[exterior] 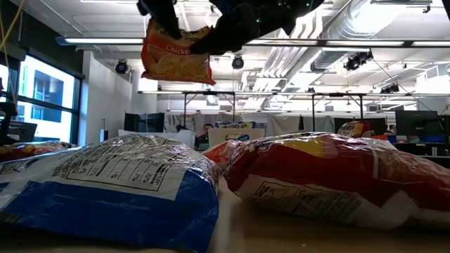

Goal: Sort Maruchan noodles
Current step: Put the orange noodle pack into the transparent bin

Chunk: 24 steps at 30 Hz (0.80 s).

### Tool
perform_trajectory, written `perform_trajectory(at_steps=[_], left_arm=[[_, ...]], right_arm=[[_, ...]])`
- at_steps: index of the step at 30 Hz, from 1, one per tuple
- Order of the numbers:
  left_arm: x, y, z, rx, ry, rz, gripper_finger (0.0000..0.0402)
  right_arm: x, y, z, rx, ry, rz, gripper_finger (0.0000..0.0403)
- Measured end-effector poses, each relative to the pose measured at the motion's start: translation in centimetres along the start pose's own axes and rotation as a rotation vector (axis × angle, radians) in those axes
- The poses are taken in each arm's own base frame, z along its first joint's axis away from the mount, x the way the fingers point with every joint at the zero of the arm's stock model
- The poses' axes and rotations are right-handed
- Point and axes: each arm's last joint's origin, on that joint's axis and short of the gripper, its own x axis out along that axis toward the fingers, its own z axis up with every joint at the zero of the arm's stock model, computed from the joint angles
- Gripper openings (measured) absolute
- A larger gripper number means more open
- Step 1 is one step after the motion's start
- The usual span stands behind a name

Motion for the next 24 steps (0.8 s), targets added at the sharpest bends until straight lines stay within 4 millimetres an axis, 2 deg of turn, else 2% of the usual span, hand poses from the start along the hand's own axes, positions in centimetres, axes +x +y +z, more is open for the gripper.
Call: perform_trajectory(at_steps=[7, 12, 19, 24], left_arm=[[0.1, 0.0, 0.3, 0.042, 0.039, 0.033, 0.0148], [0.1, 0.1, 0.2, 0.042, 0.049, 0.033, 0.0079], [-0.1, 0.2, -0.2, 0.047, 0.079, 0.033, 0.0062], [-1.5, 1.2, -0.8, -0.005, 0.045, 0.04, 0.0058]], right_arm=[[0.0, 0.0, 0.0, -0.006, 0.001, 0.0, 0.0083], [0.0, 0.0, 0.0, -0.027, 0.004, -0.008, 0.0116], [-1.3, 0.0, 0.8, -0.027, 0.038, -0.084, 0.017], [-4.1, 0.3, 1.7, -0.05, 0.152, -0.188, 0.0181]])
